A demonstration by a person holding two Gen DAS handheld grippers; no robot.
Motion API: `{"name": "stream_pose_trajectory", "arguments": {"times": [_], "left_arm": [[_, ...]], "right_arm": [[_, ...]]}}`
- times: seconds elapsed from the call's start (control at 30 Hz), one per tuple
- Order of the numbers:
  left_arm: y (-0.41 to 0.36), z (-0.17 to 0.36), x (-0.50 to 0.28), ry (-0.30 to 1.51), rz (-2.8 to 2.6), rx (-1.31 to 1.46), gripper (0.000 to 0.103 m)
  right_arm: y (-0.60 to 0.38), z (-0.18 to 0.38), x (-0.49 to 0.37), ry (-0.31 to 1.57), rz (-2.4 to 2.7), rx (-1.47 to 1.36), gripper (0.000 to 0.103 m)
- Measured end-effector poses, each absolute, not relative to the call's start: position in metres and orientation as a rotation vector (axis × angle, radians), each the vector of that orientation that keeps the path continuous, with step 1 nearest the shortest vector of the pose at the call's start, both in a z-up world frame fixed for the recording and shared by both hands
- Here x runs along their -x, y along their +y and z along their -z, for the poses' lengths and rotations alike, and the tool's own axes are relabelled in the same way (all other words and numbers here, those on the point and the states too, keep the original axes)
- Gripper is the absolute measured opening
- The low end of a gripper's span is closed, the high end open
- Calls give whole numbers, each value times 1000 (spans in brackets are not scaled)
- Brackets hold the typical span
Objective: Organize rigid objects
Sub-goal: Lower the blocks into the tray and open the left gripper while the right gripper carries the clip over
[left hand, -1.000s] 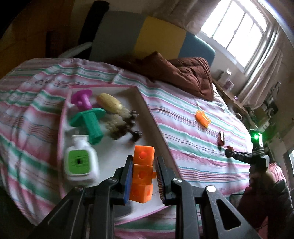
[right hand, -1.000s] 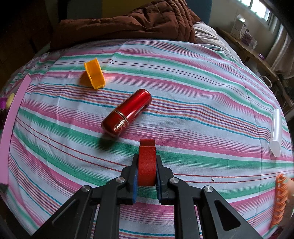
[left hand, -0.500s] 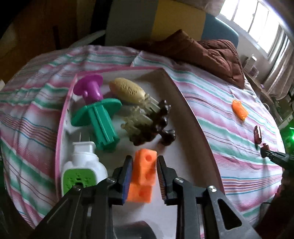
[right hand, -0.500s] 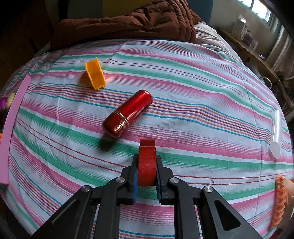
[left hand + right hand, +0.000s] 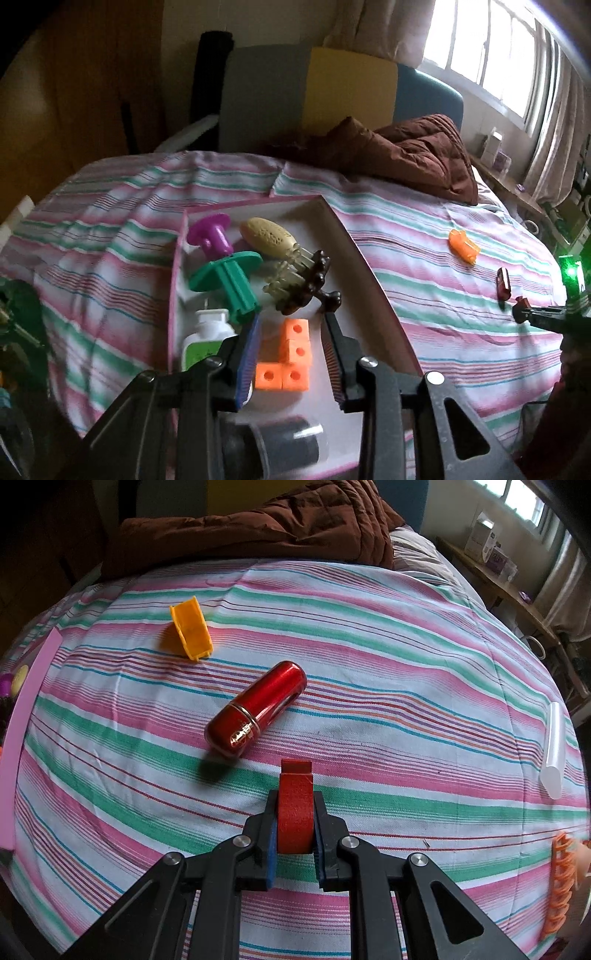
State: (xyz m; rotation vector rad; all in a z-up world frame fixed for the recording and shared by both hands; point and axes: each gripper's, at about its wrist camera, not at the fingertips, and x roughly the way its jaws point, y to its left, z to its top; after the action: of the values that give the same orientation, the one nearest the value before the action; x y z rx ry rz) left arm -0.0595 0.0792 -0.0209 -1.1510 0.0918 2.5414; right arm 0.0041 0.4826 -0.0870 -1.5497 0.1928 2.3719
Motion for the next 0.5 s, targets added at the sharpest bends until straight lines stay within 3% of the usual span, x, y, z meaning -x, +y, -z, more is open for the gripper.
{"name": "stream_pose_trajectory", "arguments": {"times": [0.5], "left_arm": [[58,8,43,75,-2571,1113,34]], "right_arm": [[447,76,-10,261,-2401,1605,15]]}}
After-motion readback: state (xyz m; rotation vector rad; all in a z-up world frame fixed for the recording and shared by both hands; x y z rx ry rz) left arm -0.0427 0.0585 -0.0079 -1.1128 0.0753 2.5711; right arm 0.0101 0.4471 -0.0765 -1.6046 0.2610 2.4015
